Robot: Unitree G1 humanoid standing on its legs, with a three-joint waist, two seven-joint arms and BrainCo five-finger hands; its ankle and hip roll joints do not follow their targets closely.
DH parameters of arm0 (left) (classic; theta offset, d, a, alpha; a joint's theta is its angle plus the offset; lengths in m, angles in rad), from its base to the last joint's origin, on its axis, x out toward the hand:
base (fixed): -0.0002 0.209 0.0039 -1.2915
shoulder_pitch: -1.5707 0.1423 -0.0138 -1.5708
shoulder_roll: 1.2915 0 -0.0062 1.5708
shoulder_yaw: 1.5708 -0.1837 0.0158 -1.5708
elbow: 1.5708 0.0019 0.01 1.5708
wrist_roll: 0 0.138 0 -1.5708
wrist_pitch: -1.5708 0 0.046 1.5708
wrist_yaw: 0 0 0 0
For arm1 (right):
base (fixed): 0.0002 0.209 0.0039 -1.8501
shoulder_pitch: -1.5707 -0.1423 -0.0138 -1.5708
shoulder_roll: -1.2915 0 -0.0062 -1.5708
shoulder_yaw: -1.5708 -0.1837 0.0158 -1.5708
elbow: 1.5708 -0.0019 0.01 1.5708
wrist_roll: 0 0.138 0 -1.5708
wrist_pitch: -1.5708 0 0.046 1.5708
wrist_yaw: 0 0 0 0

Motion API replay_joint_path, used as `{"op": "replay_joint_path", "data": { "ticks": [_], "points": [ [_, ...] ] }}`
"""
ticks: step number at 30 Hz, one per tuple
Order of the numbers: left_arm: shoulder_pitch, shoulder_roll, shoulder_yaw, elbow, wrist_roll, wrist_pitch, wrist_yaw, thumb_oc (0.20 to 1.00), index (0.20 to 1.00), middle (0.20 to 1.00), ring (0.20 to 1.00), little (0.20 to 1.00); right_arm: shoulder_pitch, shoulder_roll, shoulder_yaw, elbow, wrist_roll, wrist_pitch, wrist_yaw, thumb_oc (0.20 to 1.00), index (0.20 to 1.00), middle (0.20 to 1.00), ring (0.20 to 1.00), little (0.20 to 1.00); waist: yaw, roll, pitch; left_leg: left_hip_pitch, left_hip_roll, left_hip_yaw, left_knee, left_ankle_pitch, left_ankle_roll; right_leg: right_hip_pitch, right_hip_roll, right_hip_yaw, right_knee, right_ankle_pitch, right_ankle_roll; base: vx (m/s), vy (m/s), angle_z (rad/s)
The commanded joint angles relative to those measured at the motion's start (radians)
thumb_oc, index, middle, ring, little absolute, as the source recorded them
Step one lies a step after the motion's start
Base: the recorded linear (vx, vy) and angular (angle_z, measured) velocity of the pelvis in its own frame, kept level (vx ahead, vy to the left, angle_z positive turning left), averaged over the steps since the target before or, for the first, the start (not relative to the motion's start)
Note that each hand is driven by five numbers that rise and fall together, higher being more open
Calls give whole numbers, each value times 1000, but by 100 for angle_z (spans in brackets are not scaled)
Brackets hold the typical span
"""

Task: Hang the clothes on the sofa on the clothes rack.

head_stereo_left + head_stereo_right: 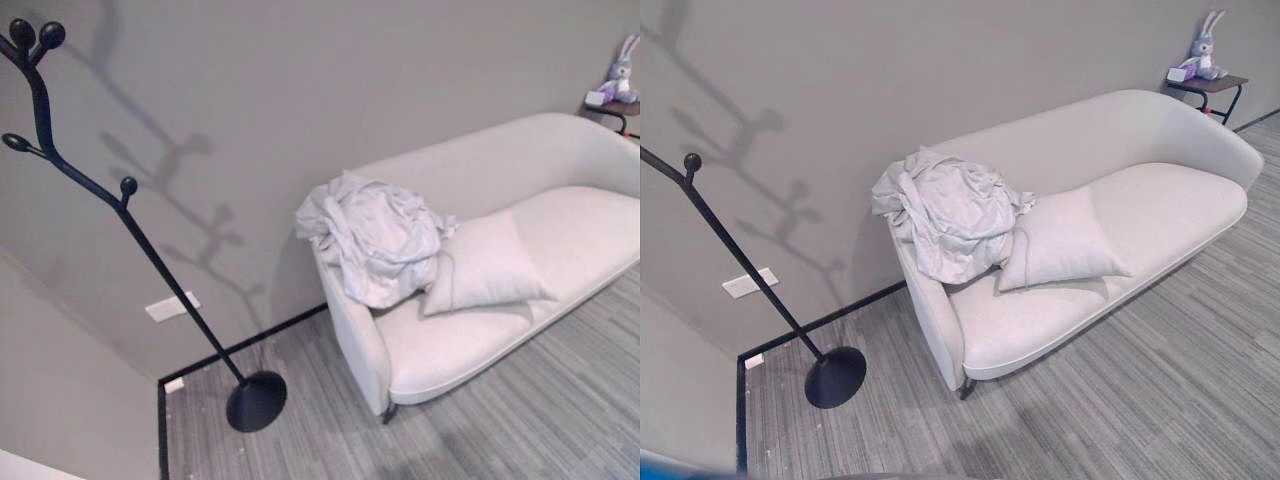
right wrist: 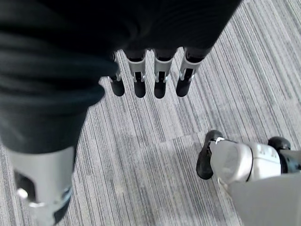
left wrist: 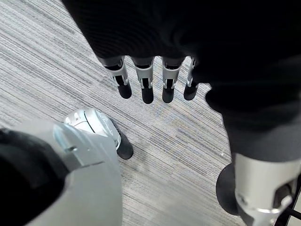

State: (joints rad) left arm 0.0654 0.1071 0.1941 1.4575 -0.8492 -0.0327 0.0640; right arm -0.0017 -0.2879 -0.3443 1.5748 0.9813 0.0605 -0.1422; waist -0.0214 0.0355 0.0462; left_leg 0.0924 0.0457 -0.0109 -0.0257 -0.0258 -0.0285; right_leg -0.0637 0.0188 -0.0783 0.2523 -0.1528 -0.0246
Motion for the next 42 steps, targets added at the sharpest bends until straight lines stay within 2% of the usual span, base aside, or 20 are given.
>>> {"op": "replay_joint_path", "data": {
  "ticks": [1, 29, 37, 40, 41, 42],
  "points": [
    [-33, 1, 44, 27, 12, -7, -2, 1000, 1000, 1000, 1000, 1000, -44, 27, -5, 70, -29, -6, 9, 1000, 1000, 1000, 1000, 1000, 7, -53, 1, 67, -51, 0, -62, -20, 11, 188, -19, 42, -340, 171, 89, 0, 0, 0],
    [-36, -1, 9, 19, 52, -26, -21, 1000, 1000, 1000, 1000, 1000, -30, 43, 39, 59, -75, -25, 20, 1000, 1000, 1000, 1000, 1000, 7, -56, 5, 69, -49, 1, -62, -24, 9, 188, -18, 40, -340, 168, 90, 0, 0, 0],
    [-55, -9, -20, -16, 29, -36, -23, 1000, 1000, 1000, 1000, 1000, -38, 41, 48, 41, -68, -34, 18, 1000, 1000, 1000, 1000, 1000, -4, -57, 29, 60, -36, 6, -58, -17, 6, 170, -10, 48, -321, 162, 81, -22, -34, -1],
    [-75, -12, -33, -38, -4, -46, -25, 1000, 1000, 1000, 1000, 1000, -59, 28, 54, 29, -60, -44, 12, 1000, 1000, 1000, 1000, 1000, -1, -72, 77, -43, -49, 21, 119, -48, -7, 134, -17, 54, -270, 145, 65, -155, -52, -2],
    [-85, -15, -37, -47, -11, -50, -24, 1000, 1000, 1000, 1000, 1000, -64, 25, 58, 23, -62, -52, 7, 1000, 1000, 1000, 1000, 1000, 2, -76, 92, -95, -58, 21, 204, -63, -15, 121, -18, 55, -254, 139, 59, -173, -74, 6],
    [-94, -21, -42, -56, -23, -52, -28, 1000, 1000, 1000, 1000, 1000, -71, 21, 60, 15, -62, -60, 3, 1000, 1000, 1000, 1000, 1000, 7, -83, 111, -171, -59, 12, 336, -54, -22, 116, -22, 48, -243, 138, 48, -85, -43, 14]
  ]
}}
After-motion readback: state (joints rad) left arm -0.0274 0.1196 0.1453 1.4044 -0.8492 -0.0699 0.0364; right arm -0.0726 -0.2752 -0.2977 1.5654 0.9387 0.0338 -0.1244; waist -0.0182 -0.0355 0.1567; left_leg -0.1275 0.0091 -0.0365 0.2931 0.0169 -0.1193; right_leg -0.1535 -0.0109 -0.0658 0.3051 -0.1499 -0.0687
